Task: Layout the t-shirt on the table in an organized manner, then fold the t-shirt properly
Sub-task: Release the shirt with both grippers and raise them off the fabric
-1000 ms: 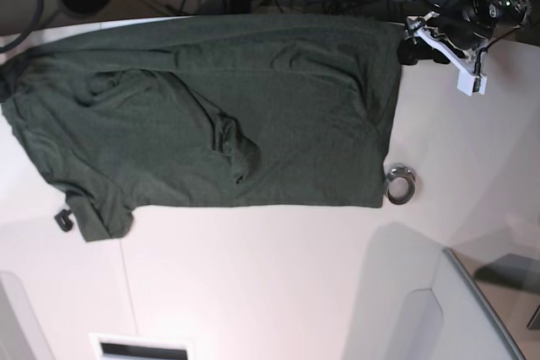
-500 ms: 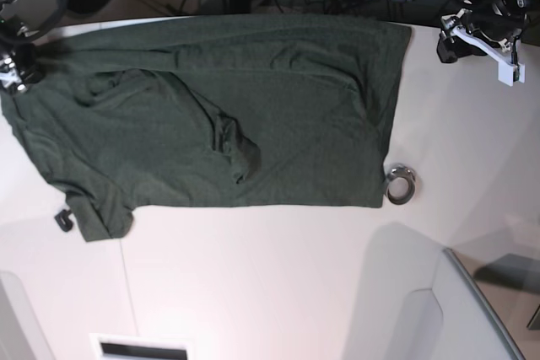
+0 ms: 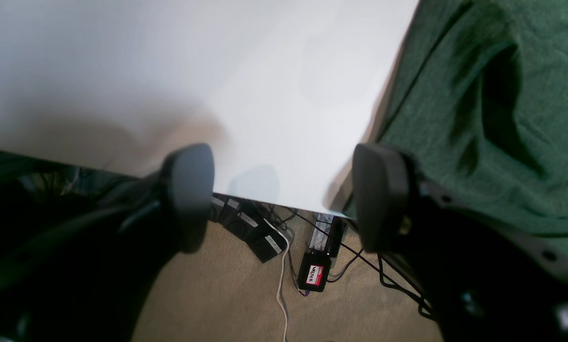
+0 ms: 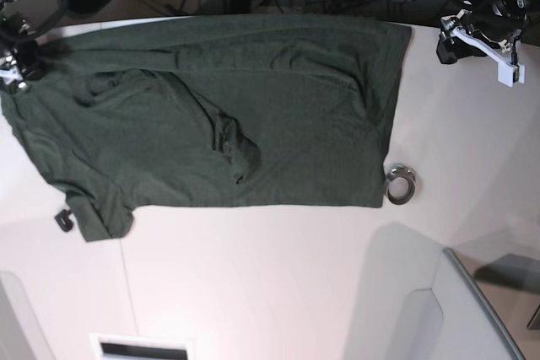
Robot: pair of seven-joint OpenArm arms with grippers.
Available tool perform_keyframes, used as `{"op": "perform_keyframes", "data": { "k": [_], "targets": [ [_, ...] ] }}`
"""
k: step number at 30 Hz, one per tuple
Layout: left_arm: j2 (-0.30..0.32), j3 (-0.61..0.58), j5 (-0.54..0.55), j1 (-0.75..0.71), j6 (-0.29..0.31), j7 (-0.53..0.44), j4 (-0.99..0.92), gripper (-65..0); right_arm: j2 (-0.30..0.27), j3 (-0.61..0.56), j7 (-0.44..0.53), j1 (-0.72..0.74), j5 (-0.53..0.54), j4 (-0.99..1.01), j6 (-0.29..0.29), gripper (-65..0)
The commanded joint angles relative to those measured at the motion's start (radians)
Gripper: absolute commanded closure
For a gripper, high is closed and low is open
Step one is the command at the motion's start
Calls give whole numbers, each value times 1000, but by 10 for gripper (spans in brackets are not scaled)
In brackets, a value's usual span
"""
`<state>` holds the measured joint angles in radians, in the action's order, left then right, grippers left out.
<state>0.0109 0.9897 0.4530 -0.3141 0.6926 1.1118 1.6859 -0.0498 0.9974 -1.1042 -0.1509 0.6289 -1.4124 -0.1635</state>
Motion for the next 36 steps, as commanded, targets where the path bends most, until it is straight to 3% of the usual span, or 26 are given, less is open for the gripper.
{"op": "perform_keyframes", "data": {
  "k": [1,14,20,28,36],
  "targets": [
    [11,5,14,-3,6,-12,13,-436,-17,2,6,3,19,-14,2,-284],
    [11,5,16,-3,6,-12,13,-436,-25,2,39,17,19,48,-1,-281],
    [11,5,16,-4,6,-12,13,-436,-25,1,39,18,19,48,-1,-117],
    [10,-1,16,2,6,-12,12,-436,-25,1,34,38,19,40,0,-9],
    [8,-1,14,2,6,-12,12,-436,-46,-1,34,90,16,51,3,-2]
  ]
}}
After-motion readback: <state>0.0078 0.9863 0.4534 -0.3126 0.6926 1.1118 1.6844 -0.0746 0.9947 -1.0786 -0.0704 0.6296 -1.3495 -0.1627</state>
